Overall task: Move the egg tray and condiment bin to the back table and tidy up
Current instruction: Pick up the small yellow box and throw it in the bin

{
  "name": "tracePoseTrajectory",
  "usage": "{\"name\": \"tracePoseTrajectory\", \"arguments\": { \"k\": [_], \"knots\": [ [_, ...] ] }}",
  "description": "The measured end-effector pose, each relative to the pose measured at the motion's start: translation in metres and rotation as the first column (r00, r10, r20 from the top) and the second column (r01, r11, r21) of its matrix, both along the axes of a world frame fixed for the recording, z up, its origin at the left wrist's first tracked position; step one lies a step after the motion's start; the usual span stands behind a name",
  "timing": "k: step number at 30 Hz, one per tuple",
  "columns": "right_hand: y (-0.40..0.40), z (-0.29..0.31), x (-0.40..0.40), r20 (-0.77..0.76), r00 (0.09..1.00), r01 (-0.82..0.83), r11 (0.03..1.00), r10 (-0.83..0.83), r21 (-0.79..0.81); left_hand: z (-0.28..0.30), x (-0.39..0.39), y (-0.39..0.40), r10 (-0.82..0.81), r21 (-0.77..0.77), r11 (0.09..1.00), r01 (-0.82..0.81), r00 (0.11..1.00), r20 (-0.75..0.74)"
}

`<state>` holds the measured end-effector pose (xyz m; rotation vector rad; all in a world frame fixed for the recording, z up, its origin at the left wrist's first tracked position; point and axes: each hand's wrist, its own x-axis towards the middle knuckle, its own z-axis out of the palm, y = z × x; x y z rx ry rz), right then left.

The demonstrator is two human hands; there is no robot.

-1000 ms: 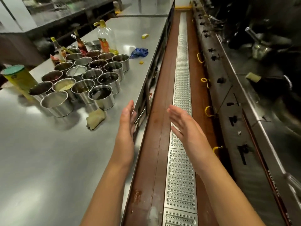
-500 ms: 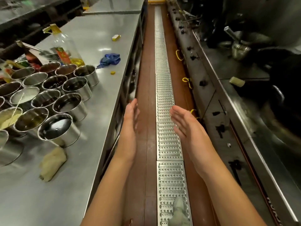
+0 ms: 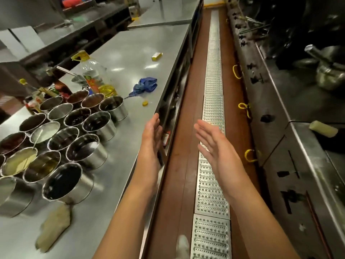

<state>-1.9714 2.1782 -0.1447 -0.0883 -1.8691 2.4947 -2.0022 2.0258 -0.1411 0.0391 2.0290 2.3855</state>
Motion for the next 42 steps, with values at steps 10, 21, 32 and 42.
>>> {"name": "tracePoseTrajectory", "arguments": {
  "k": [10,21,32,42],
  "knots": [
    [0.009,0.015,-0.155,-0.028,0.999,0.048,0.990,-0.045,0.133,-0.006,-0.163,0.009,-0.042,0.059,0.997,0.043,0.999,-0.030],
    [0.087,-0.004,-0.287,0.034,0.987,0.150,0.982,-0.155,0.114,-0.021,-0.325,0.094,-0.164,0.000,0.986,0.164,0.986,0.016],
    [0.148,0.011,-0.448,-0.012,1.000,-0.003,0.999,0.004,0.045,0.002,-0.446,0.144,0.007,-0.037,0.999,-0.007,1.000,-0.006],
    [0.129,0.004,-0.589,0.023,0.994,-0.107,0.988,0.105,0.110,-0.013,-0.580,0.117,0.110,-0.026,0.994,-0.110,0.994,-0.001]
  ]
}}
